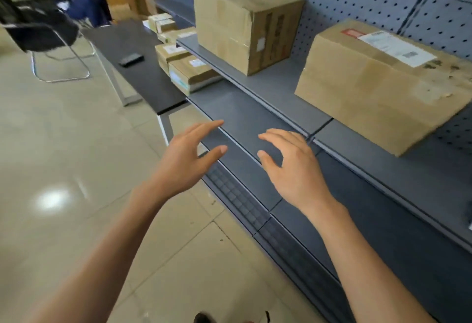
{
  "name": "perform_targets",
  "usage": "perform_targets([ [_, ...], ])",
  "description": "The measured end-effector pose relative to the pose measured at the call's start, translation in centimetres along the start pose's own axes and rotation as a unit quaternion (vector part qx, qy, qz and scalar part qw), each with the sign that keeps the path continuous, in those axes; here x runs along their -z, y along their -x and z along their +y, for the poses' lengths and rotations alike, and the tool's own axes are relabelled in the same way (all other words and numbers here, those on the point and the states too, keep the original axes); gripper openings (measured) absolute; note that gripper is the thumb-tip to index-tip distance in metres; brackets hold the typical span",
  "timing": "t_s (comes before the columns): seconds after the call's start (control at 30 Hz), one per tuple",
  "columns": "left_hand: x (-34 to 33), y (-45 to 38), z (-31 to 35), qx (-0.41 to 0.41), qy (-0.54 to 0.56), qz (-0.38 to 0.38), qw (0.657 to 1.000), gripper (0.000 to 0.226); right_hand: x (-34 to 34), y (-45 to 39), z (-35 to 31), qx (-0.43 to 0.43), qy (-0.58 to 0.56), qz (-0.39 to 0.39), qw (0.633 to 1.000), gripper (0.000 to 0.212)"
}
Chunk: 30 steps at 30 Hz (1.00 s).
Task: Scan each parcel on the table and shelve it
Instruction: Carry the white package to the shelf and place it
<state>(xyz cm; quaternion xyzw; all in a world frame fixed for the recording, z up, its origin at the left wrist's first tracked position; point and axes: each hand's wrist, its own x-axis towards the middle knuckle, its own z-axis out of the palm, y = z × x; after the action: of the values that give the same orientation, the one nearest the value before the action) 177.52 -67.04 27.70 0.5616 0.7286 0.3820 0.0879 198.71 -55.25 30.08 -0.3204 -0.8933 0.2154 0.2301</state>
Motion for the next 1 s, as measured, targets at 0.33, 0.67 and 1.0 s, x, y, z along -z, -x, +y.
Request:
perform_targets([
  [0.33,7.5,1.0,-8.8,0.112,-0.009,0.049,0.992,0.059,-9.5,-9.0,-6.2,0.050,-0.036,-0.071,0.996,0.032],
  [0.67,11.2,-6.9,-17.1,0.177,-0.035,0.084,0.980,0.053,-15.9,-23.4,-7.0,0.074,-0.086,-0.105,0.988,0.046],
  [1.0,15.4,-12.0,-24.2,0.239,-0.030,0.157,0.958,0.052,-21.3,-34.7,-10.4,0.114,-0.122,-0.169,0.971,0.044],
])
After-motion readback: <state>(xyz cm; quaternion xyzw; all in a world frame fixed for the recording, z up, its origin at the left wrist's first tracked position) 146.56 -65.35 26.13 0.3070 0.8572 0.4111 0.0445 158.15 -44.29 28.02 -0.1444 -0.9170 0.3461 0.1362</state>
